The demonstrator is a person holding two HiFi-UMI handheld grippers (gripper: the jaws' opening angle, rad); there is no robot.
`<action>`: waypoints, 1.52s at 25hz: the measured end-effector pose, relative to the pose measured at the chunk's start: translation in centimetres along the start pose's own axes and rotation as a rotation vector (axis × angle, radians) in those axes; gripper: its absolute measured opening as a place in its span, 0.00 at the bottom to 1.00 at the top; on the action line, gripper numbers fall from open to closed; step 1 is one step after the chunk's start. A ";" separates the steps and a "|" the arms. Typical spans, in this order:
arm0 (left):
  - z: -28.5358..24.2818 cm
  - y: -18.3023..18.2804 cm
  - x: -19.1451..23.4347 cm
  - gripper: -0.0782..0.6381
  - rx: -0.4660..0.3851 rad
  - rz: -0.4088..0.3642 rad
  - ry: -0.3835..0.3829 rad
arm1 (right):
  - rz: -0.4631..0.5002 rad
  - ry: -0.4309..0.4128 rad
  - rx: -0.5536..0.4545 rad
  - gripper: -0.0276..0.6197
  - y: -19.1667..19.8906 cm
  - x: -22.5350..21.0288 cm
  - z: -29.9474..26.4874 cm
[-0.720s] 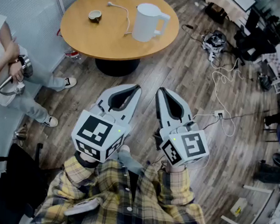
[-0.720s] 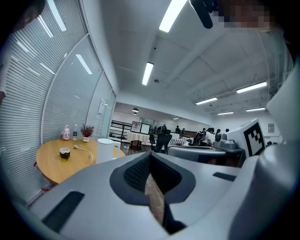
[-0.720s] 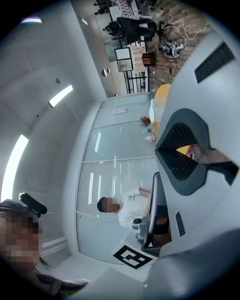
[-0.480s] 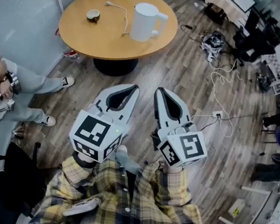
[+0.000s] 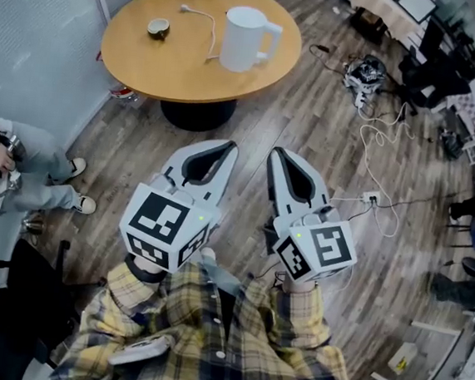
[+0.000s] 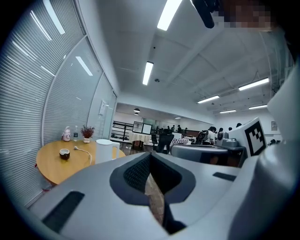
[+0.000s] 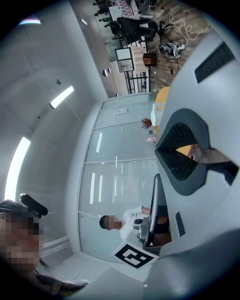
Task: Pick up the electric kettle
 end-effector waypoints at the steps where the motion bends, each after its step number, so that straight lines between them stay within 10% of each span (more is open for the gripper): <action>1: -0.2 0.0 0.1 0.11 0.001 0.002 -0.001 | -0.003 0.002 -0.002 0.09 -0.1 -0.2 -0.1; 38: -16.6 -3.1 24.2 0.11 0.074 0.035 0.149 | -0.050 0.201 0.067 0.09 0.9 -8.5 -25.3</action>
Point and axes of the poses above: the fingertips, and each gripper's own axes: z backward along the fingers, x to its left, y out of its underside, the point moved 6 cm from there along z, backward along the fingers, and after that the axes turned 1 degree about -z, right-handed, at the moved point
